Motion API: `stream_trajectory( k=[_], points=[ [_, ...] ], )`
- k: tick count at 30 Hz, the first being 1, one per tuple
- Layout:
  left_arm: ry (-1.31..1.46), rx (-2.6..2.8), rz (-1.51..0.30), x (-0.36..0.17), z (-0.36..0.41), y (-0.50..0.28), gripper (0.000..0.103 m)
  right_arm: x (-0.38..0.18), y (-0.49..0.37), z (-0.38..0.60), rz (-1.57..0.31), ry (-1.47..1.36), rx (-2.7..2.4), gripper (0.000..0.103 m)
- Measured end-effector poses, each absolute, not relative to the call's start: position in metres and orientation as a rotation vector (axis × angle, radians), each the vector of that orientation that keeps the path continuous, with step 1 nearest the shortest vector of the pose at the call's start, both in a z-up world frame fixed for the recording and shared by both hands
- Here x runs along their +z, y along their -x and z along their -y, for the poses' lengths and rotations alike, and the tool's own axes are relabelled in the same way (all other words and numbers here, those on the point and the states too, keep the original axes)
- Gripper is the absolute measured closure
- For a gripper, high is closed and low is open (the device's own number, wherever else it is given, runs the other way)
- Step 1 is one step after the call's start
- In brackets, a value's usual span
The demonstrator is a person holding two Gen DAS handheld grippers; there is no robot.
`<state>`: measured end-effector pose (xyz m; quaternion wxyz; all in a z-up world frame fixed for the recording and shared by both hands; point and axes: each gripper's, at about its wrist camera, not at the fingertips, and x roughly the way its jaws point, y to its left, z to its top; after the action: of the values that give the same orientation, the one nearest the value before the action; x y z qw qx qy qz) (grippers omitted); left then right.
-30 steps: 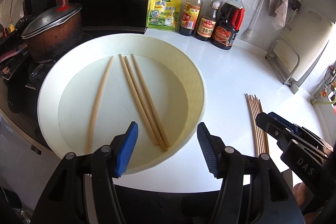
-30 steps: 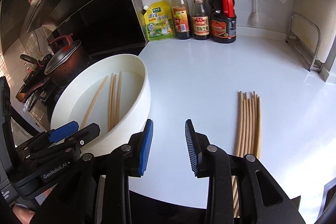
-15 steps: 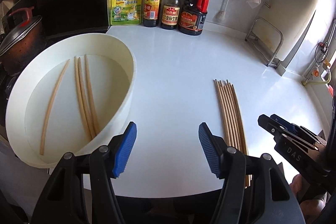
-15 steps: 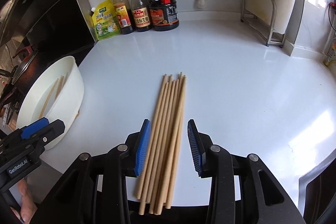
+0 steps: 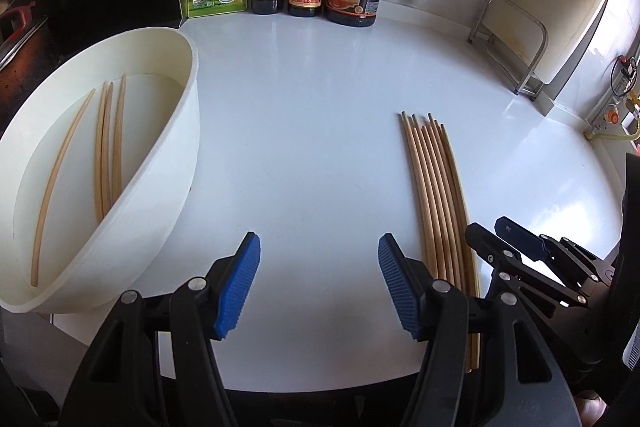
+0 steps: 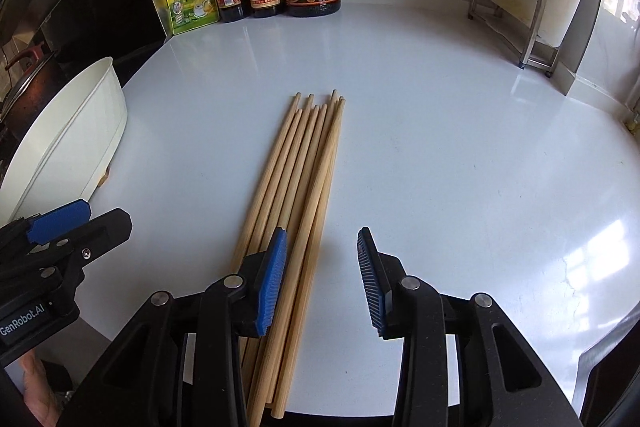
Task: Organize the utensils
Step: 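Move both open tools back toward the chopstick pile, then position both tools over the pile and separate single chopsticks from it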
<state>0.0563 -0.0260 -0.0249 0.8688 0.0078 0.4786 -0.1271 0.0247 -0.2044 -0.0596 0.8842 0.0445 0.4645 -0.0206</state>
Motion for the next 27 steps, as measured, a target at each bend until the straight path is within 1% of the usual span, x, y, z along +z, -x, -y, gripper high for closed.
stream_trajectory(
  k=[11,27],
  points=[
    [-0.025,-0.286,-1.031,-0.048,0.052,-0.056,0.042,-0.067,-0.019,0.231,-0.971,-0.153,-0.059,0.068],
    [-0.069,-0.300,-1.037,-0.058,0.074,-0.055,0.040,-0.062,-0.011,0.270,-0.954,-0.213,-0.090,0.067]
  ],
)
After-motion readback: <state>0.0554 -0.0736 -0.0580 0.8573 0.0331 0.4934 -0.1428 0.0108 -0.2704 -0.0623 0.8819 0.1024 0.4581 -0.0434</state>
